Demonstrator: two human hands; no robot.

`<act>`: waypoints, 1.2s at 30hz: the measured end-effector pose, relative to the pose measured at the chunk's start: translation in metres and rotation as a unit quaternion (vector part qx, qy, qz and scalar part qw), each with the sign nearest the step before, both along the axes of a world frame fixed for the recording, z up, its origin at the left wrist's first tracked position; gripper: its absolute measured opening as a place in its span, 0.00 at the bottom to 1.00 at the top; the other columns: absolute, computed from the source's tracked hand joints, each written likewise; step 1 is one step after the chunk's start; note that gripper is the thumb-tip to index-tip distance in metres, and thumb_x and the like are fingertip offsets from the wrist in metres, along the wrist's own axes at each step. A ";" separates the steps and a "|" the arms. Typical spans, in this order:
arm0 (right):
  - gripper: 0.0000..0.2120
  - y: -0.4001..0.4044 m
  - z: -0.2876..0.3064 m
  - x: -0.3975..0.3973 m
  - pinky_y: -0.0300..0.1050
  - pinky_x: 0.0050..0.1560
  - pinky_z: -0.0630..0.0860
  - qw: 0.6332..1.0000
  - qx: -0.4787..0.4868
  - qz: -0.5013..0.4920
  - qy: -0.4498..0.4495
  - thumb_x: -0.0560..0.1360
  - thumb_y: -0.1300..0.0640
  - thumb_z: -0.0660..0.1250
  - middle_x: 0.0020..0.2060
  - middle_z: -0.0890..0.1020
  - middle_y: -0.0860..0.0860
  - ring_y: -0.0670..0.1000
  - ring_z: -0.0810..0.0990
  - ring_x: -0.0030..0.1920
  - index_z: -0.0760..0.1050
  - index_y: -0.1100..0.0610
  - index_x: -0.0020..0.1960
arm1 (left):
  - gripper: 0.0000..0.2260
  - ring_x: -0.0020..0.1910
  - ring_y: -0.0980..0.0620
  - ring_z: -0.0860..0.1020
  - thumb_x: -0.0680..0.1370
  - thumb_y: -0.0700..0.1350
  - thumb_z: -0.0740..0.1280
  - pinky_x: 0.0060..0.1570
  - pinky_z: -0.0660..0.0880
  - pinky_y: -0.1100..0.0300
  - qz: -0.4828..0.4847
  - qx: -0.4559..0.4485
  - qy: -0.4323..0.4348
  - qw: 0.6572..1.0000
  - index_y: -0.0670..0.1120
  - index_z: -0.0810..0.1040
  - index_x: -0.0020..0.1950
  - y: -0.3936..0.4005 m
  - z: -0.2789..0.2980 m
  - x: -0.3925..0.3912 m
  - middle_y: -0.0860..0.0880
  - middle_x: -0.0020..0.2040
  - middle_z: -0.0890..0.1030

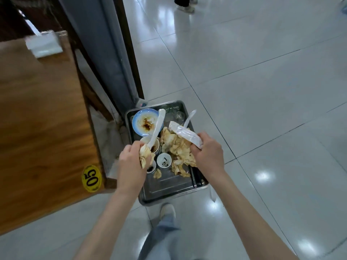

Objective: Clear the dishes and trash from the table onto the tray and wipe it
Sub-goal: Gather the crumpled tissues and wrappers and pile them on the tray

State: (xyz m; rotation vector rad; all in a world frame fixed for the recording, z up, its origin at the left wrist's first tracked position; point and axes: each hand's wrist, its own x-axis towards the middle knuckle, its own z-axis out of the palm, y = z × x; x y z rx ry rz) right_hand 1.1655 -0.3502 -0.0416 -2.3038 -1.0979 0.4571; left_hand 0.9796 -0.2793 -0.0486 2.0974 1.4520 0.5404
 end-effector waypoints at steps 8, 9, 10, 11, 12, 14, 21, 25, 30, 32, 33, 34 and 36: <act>0.07 0.055 -0.063 0.069 0.42 0.33 0.60 1.000 0.003 0.016 0.009 0.74 0.55 0.67 0.37 0.77 0.50 0.51 0.72 0.37 0.74 0.54 0.51 | 0.09 0.43 0.48 0.71 0.75 0.42 0.68 0.40 0.65 0.59 0.011 -0.032 0.032 0.999 0.46 0.73 0.54 0.042 -0.079 0.068 0.49 0.44 0.71; 0.07 0.062 -0.073 0.077 0.42 0.33 0.60 1.000 0.007 0.021 0.008 0.73 0.56 0.66 0.37 0.77 0.51 0.51 0.72 0.37 0.74 0.54 0.51 | 0.08 0.43 0.49 0.71 0.75 0.42 0.68 0.40 0.65 0.60 0.018 -0.035 0.024 0.999 0.46 0.73 0.53 0.045 -0.090 0.075 0.50 0.44 0.71; 0.07 0.067 -0.082 0.083 0.43 0.34 0.60 1.000 0.011 0.025 0.007 0.73 0.56 0.66 0.36 0.77 0.51 0.52 0.72 0.36 0.74 0.55 0.50 | 0.07 0.43 0.50 0.71 0.75 0.43 0.68 0.40 0.63 0.61 0.024 -0.041 0.011 0.999 0.46 0.73 0.52 0.047 -0.100 0.082 0.51 0.43 0.71; 0.07 0.072 -0.091 0.088 0.43 0.35 0.60 1.000 0.014 0.027 0.007 0.72 0.57 0.66 0.36 0.76 0.51 0.52 0.72 0.36 0.74 0.55 0.50 | 0.06 0.42 0.51 0.70 0.76 0.43 0.67 0.39 0.61 0.62 0.029 -0.051 -0.002 0.998 0.46 0.72 0.50 0.048 -0.109 0.089 0.51 0.42 0.71; 0.07 0.076 -0.101 0.093 0.43 0.35 0.60 0.999 0.016 0.032 0.008 0.72 0.58 0.66 0.36 0.76 0.50 0.51 0.71 0.36 0.74 0.54 0.49 | 0.05 0.42 0.51 0.70 0.76 0.44 0.66 0.38 0.60 0.62 0.032 -0.062 -0.015 0.997 0.45 0.71 0.49 0.049 -0.119 0.097 0.51 0.42 0.71; 0.07 0.083 -0.120 0.102 0.43 0.35 0.60 0.999 0.012 0.039 0.010 0.71 0.58 0.66 0.35 0.76 0.50 0.51 0.71 0.36 0.74 0.54 0.49 | 0.05 0.43 0.49 0.71 0.77 0.45 0.65 0.40 0.62 0.59 0.038 -0.087 -0.038 0.995 0.45 0.70 0.48 0.051 -0.139 0.112 0.48 0.43 0.74; 0.06 0.095 -0.170 0.128 0.42 0.34 0.59 0.997 0.022 0.068 0.013 0.70 0.59 0.66 0.32 0.72 0.46 0.50 0.69 0.33 0.74 0.54 0.47 | 0.12 0.50 0.46 0.71 0.79 0.49 0.62 0.49 0.68 0.52 0.090 -0.123 -0.018 0.988 0.43 0.70 0.58 0.058 -0.193 0.153 0.44 0.50 0.73; 0.06 0.099 -0.189 0.136 0.44 0.34 0.60 0.996 0.008 0.089 0.019 0.70 0.60 0.66 0.32 0.74 0.49 0.53 0.71 0.34 0.73 0.57 0.47 | 0.15 0.56 0.46 0.68 0.79 0.50 0.62 0.54 0.65 0.55 0.098 -0.152 0.041 0.983 0.44 0.67 0.63 0.057 -0.222 0.158 0.44 0.56 0.70; 0.06 0.102 -0.200 0.140 0.44 0.34 0.61 0.995 -0.004 0.101 0.027 0.71 0.59 0.66 0.33 0.74 0.50 0.53 0.71 0.34 0.72 0.57 0.47 | 0.19 0.62 0.46 0.65 0.78 0.47 0.64 0.59 0.61 0.58 0.117 -0.170 0.035 0.978 0.46 0.65 0.68 0.059 -0.236 0.166 0.43 0.62 0.67; 0.06 0.102 -0.202 0.139 0.44 0.34 0.62 0.994 -0.012 0.104 0.030 0.71 0.59 0.67 0.33 0.74 0.49 0.53 0.71 0.35 0.72 0.56 0.47 | 0.22 0.64 0.46 0.64 0.78 0.45 0.64 0.62 0.61 0.58 0.123 -0.179 0.025 0.976 0.46 0.63 0.70 0.058 -0.236 0.170 0.43 0.63 0.65; 0.06 0.101 -0.202 0.139 0.44 0.35 0.62 0.994 -0.016 0.104 0.032 0.71 0.59 0.67 0.33 0.74 0.49 0.53 0.71 0.35 0.73 0.56 0.48 | 0.23 0.64 0.47 0.64 0.77 0.44 0.65 0.63 0.61 0.58 0.125 -0.185 0.022 0.975 0.46 0.62 0.71 0.057 -0.236 0.171 0.43 0.64 0.65; 0.06 0.101 -0.203 0.138 0.43 0.35 0.61 0.994 -0.019 0.104 0.034 0.71 0.59 0.67 0.33 0.74 0.49 0.53 0.71 0.35 0.73 0.56 0.48 | 0.25 0.64 0.47 0.64 0.77 0.44 0.65 0.64 0.61 0.58 0.126 -0.190 0.022 0.973 0.46 0.61 0.72 0.056 -0.236 0.171 0.44 0.65 0.64; 0.07 0.101 -0.204 0.137 0.43 0.35 0.61 0.994 -0.024 0.106 0.034 0.71 0.59 0.67 0.34 0.74 0.49 0.53 0.71 0.35 0.73 0.56 0.48 | 0.27 0.65 0.46 0.64 0.76 0.45 0.67 0.65 0.61 0.57 0.124 -0.201 0.031 0.971 0.47 0.61 0.72 0.053 -0.235 0.171 0.44 0.65 0.64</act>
